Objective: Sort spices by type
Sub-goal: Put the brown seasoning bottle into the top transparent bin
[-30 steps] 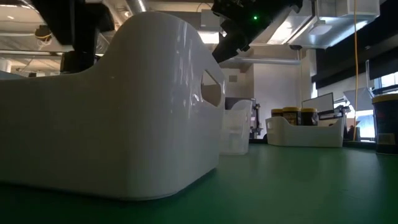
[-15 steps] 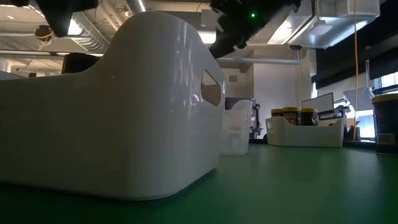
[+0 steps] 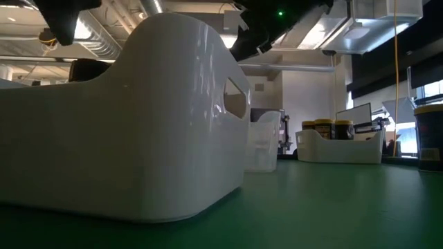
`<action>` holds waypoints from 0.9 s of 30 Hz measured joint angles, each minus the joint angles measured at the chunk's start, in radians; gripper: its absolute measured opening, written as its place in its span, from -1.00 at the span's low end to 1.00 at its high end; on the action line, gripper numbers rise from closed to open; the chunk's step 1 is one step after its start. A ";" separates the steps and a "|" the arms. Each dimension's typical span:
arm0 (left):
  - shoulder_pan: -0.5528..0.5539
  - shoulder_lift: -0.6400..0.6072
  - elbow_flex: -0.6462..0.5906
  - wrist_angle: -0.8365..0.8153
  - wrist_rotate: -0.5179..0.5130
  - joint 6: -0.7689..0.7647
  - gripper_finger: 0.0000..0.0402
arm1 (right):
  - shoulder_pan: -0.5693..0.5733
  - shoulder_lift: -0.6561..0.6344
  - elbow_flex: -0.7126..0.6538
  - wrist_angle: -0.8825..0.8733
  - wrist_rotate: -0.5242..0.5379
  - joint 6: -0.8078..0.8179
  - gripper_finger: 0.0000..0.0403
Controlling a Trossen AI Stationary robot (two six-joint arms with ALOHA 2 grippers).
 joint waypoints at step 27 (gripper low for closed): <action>-0.251 0.000 -0.006 -0.326 0.339 -0.493 0.89 | 0.000 0.002 0.000 0.010 0.000 0.035 -0.89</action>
